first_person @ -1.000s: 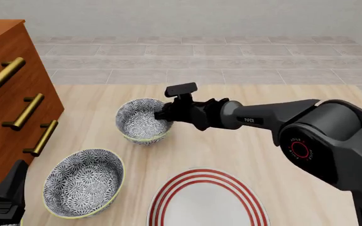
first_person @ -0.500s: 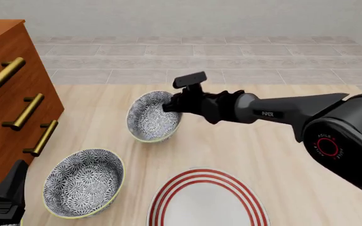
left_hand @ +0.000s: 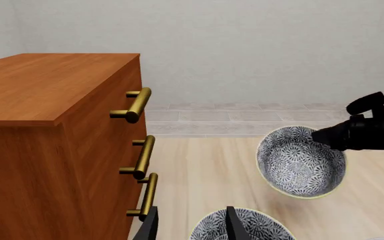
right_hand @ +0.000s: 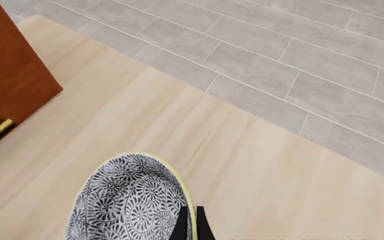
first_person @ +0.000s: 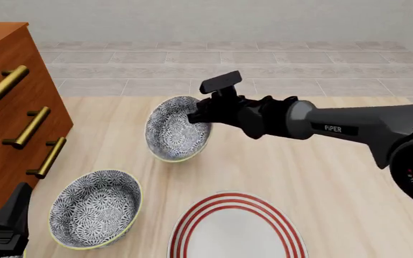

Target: Pick up the bowl and put it in the front on the plate.

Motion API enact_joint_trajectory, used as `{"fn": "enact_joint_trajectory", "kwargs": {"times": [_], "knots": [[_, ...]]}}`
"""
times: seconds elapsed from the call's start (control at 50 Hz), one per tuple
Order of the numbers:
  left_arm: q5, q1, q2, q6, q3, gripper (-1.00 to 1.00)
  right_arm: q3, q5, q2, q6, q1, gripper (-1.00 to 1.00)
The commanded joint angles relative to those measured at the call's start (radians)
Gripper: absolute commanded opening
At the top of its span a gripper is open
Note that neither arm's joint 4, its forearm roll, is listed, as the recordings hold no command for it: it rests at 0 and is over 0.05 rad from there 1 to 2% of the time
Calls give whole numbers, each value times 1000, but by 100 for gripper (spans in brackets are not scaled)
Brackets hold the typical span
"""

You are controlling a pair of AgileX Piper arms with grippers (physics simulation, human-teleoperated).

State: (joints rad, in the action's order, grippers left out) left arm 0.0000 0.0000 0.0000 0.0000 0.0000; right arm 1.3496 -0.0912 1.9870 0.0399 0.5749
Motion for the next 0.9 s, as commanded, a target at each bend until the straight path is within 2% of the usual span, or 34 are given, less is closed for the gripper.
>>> {"fn": "enact_joint_trajectory", "kwargs": {"times": [0.02,0.64,0.7,0.9], "knots": [[0,0,0,0,0,100,-46,2,-80,-9,4,-100],[0,0,0,0,0,100,-210,24,-294,-15,40,-100],[0,0,0,0,0,100,-224,28,-312,14,44,-100],[0,0,0,0,0,100,-278,34,-381,19,61,-100]]}}
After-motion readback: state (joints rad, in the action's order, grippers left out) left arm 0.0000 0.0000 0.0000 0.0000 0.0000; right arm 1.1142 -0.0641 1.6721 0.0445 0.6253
